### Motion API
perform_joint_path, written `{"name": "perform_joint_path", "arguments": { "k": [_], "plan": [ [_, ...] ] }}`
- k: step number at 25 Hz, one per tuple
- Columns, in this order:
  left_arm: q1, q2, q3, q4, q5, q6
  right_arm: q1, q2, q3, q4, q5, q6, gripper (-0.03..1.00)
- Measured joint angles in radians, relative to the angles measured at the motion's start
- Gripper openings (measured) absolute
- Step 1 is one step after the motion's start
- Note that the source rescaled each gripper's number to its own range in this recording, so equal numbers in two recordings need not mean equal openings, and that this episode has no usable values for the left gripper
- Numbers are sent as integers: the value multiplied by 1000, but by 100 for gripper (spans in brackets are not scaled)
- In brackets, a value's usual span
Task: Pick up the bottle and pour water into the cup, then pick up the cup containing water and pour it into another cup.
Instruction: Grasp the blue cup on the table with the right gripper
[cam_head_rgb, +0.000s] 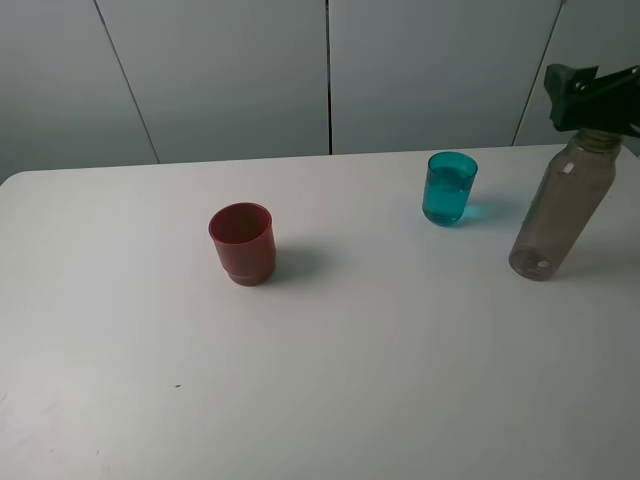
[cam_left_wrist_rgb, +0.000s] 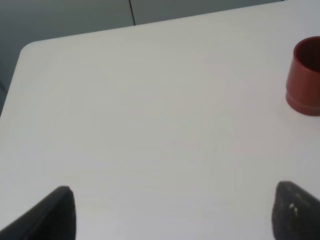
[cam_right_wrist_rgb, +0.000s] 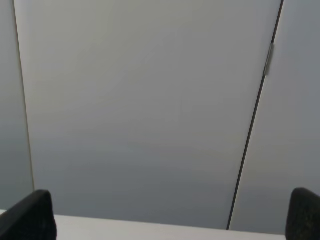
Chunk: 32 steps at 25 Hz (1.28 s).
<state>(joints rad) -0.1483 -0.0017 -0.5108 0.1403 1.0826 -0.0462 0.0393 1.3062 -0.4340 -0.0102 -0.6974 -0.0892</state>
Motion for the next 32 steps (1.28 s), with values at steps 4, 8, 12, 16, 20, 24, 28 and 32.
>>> {"name": "perform_joint_path", "arguments": {
  "k": [4,8,12,16,20,24,28,32],
  "plan": [
    [0,0,0,0,0,0,0,-86,-12,-105,71,133,100],
    [0,0,0,0,0,0,17,-129,-67,-438,185,505,100],
    [0,0,0,0,0,0,113,-125,-76,-475,217,612,100],
    [0,0,0,0,0,0,227,-73,-78,-342,229,450,100],
    [0,0,0,0,0,0,327,38,-78,-100,232,206,100],
    [0,0,0,0,0,0,450,175,-78,209,176,-21,100],
    [0,0,0,0,0,0,598,297,-78,488,15,-173,100],
    [0,0,0,0,0,0,653,399,-80,648,-59,-212,100]
  ]
}}
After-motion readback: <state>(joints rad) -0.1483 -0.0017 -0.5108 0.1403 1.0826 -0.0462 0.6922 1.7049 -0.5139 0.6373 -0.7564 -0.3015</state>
